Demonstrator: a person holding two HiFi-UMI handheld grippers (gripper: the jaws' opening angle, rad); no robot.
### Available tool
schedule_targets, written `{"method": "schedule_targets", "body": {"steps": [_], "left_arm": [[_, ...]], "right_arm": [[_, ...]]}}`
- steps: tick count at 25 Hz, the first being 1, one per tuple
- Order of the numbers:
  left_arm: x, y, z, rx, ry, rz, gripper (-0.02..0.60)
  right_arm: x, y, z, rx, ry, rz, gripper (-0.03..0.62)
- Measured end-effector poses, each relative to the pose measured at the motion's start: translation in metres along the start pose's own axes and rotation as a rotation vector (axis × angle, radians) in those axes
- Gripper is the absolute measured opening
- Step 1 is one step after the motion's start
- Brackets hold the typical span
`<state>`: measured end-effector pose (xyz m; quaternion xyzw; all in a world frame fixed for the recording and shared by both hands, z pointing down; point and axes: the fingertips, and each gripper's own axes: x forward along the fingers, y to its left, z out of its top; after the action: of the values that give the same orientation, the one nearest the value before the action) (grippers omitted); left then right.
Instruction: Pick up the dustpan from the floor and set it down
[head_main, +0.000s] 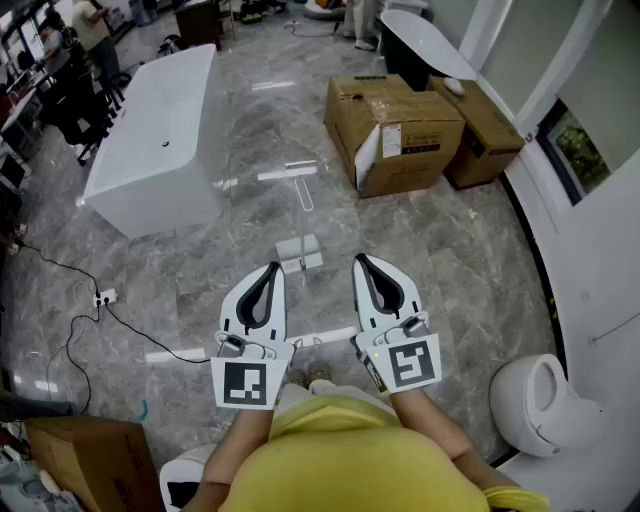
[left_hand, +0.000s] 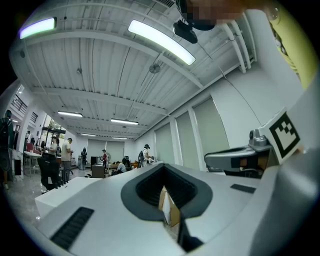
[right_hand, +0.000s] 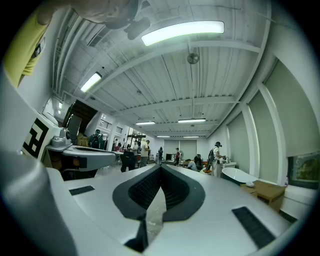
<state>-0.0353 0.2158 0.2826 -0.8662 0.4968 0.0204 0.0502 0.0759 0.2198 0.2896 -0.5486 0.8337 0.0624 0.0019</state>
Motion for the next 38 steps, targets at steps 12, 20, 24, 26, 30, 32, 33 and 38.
{"method": "schedule_targets", "body": {"steps": [12,20,24,26,30,32,33,38], "left_arm": [[0.028,0.009,-0.012,-0.007,0.004,0.023,0.002],[0.081,0.054,-0.042,-0.012,0.022,-0.010,0.002],[0.120,0.079,-0.054,-0.003,0.028,-0.037,0.000],[0.140,0.091,-0.059,-0.014,0.030,-0.046,0.000],[0.173,0.116,-0.073,-0.015,0.044,-0.049,0.000],[0.188,0.127,-0.081,-0.031,0.050,-0.054,0.000],[0.195,0.132,-0.084,-0.038,0.054,-0.059,0.000],[0.224,0.153,-0.103,-0.042,0.089,-0.102,0.000]], "right_arm": [[0.026,-0.018,-0.022,0.047,0.025,0.053,0.011],[0.099,-0.027,-0.046,0.042,0.036,0.062,0.012],[0.142,-0.032,-0.059,0.022,0.046,0.090,0.018],[0.164,-0.037,-0.065,0.018,0.050,0.095,0.025],[0.204,-0.043,-0.076,0.008,0.064,0.114,0.039],[0.221,-0.046,-0.084,0.004,0.080,0.120,0.048],[0.229,-0.048,-0.089,0.005,0.092,0.120,0.052],[0.262,-0.058,-0.118,0.016,0.161,0.110,0.081]]}}
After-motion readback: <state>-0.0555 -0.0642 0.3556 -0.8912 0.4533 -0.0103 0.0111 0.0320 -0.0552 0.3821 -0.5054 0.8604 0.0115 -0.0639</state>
